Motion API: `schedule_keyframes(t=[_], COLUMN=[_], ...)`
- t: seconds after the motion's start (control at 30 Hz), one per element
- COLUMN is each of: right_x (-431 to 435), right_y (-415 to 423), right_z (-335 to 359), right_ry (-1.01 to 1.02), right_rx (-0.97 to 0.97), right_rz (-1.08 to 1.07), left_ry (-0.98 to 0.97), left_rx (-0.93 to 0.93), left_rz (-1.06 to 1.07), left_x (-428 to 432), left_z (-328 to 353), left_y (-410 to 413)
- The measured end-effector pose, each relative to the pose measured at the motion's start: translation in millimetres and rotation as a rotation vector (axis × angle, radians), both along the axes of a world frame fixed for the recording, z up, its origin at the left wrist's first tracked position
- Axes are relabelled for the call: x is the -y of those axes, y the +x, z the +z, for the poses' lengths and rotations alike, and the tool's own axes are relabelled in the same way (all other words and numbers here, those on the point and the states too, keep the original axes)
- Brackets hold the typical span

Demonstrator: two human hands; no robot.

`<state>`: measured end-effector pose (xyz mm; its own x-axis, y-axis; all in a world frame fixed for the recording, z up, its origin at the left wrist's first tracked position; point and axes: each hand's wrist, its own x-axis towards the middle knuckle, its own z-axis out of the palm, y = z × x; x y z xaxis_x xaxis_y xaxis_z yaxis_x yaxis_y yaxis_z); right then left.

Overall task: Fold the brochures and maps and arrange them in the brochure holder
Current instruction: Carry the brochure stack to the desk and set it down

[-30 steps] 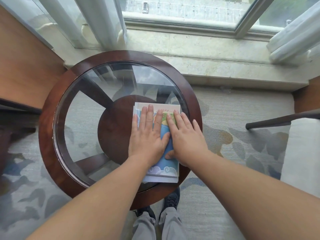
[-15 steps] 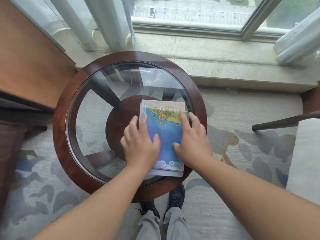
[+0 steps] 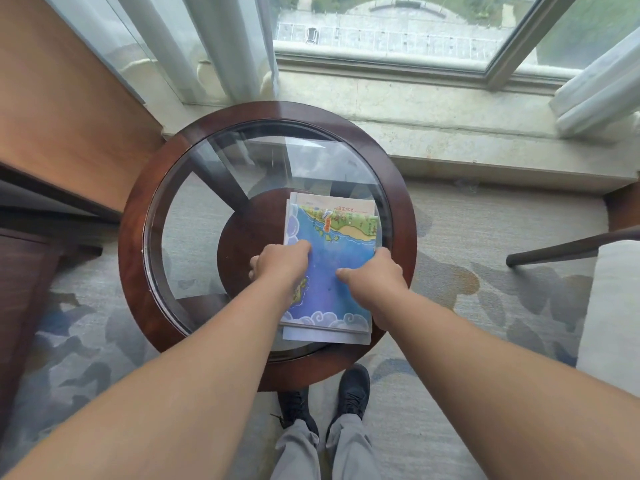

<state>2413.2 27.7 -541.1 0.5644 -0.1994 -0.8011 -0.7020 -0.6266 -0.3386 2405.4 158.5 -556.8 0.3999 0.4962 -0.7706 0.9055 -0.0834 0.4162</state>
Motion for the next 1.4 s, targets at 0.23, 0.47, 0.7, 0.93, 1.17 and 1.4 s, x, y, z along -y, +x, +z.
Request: schedule_keyframes(t=[0.23, 0.47, 0.7, 0.93, 1.17, 1.4], right_x=[3.6, 0.6, -46.6, -122.7, -203.3, -298.1], right_y=[-5.3, -4.4, 13.7, 2.3, -50.2, -155.7], right_z=[0.6, 34.1, 124.6, 214.8, 289.9, 352.7], right_ry=[0.099, 0.261, 0.393, 0.462, 0.516, 0.568], right_rx=[-0.010, 0.062, 0.088, 0.220, 0.280, 0.337], right_rz=[-0.098, -0.157, -0.072, 0.128, 0.376, 0.605], left_ry=[-0.017, -0.112, -0.152, -0.047, 0.061, 0.169], left_rx=[0.211, 0.334, 0.469, 0.635, 0.746, 0.842], left_rz=[0.017, 0.197, 0.370, 0.482, 0.620, 0.770], left_x=[4.9, -8.9, -43.7, -98.6, -165.9, -242.8], left_z=[3.5, 44.5, 141.8, 242.2, 311.7, 365.1], left_y=[-13.4, -31.8, -42.2, -76.7, -151.3, -273.0])
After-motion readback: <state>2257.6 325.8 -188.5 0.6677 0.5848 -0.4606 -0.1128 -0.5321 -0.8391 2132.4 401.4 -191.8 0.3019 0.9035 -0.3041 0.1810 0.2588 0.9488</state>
